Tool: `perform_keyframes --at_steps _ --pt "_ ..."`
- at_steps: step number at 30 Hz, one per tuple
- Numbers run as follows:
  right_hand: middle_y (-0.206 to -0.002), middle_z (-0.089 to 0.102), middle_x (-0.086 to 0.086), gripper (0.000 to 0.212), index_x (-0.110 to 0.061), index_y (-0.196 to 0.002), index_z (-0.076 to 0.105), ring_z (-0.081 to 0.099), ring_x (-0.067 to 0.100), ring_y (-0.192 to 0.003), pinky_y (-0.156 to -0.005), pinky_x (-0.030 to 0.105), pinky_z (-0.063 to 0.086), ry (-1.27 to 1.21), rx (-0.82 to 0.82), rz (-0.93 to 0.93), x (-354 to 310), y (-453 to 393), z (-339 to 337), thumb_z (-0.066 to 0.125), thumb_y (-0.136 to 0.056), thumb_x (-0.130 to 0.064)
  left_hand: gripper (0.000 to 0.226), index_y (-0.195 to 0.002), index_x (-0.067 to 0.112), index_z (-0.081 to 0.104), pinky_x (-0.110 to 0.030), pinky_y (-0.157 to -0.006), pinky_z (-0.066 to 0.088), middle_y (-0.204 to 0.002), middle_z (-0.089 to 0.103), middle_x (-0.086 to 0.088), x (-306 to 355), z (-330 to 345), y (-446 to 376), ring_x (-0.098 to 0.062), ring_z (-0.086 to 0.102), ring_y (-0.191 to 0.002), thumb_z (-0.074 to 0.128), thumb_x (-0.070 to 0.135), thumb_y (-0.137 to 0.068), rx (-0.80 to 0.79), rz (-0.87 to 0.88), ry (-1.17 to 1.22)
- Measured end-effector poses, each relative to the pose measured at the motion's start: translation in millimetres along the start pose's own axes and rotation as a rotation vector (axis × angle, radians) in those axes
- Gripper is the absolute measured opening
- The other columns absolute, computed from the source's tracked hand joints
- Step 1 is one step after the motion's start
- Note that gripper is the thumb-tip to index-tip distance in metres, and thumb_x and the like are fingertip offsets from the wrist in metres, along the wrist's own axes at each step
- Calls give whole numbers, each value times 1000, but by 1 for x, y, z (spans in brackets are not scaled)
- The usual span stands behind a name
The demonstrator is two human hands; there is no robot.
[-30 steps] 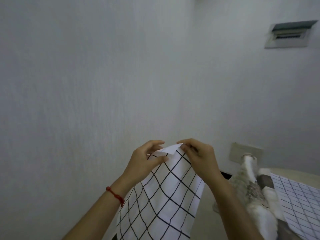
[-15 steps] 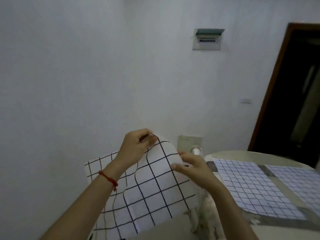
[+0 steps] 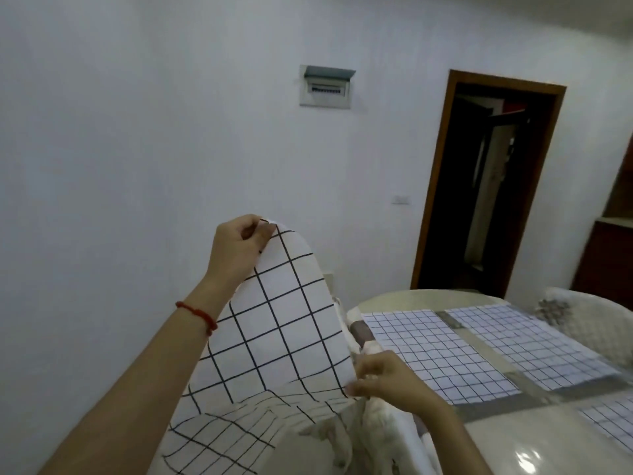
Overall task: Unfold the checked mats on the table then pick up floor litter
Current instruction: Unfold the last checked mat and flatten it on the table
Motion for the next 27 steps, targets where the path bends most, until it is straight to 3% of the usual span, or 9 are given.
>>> perform_keyframes --at_steps 3,6,8,10,13,15,17,22,27 --pt "-69 60 3 13 -7 -67 67 57 12 -68 -68 25 50 -81 137 23 11 7 -18 72 -76 -14 23 -73 -3 60 -17 -51 39 -57 51 -5 -9 13 -9 -5 44 -51 58 14 -87 -21 -23 75" --pt "-53 57 -10 18 -17 -62 65 49 -1 -53 -55 11 41 -108 348 11 17 24 -49 69 -80 -15 23 -75 -4 62 -30 -64 43 -66 57 -12 -20 30 -17 -18 50 -63 58 15 -88 -41 -46 98" --pt "-46 50 -10 24 -24 -58 64 39 -1 -45 -49 10 33 -55 497 21 19 41 -72 69 -80 -19 22 -67 7 62 -20 -61 45 -56 61 1 -31 45 -22 -7 53 -56 59 15 -87 -46 -81 101" --pt "-47 53 -5 23 -27 -57 65 41 5 -47 -50 16 33 -15 615 43 22 61 -95 71 -79 -22 26 -60 18 60 -5 -50 41 -49 60 10 -40 65 -24 5 53 -46 60 15 -86 -60 -111 109" --pt "-64 68 12 20 -30 -59 67 55 19 -57 -58 29 40 47 756 102 24 94 -127 72 -78 -24 28 -58 20 58 -13 -48 41 -55 55 2 -51 108 -17 -1 49 -47 61 17 -86 -124 -143 121" --pt "-69 71 11 18 -30 -61 68 62 29 -62 -60 31 43 116 811 130 27 115 -149 71 -78 -26 26 -60 17 58 -25 -52 38 -54 51 1 -55 140 -8 -4 44 -49 61 18 -86 -168 -165 127" --pt "-69 71 12 15 -28 -64 68 62 32 -64 -60 31 43 178 833 164 35 136 -171 71 -78 -29 22 -66 11 61 -27 -56 37 -54 49 0 -57 174 3 -10 43 -52 61 19 -86 -224 -171 137" --pt "-57 61 -7 20 -28 -59 67 51 -1 -51 -48 8 38 310 896 295 71 181 -225 71 -77 -35 26 -63 4 60 -28 -55 33 -56 48 -7 -60 262 32 -18 42 -58 60 17 -86 -362 -133 110" --pt "-45 46 -7 39 -23 -44 53 40 5 -46 -48 21 31 368 963 441 119 223 -267 75 -70 -42 22 -66 7 62 -26 -62 36 -63 56 -7 -69 340 63 -18 48 -66 60 17 -86 -454 -212 133"
Point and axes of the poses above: each hand's wrist, its own y-axis away from the middle knuckle, its own z-axis out of the palm, x = y × z, the point moved 4 cm from there along -y, towards the middle knuckle
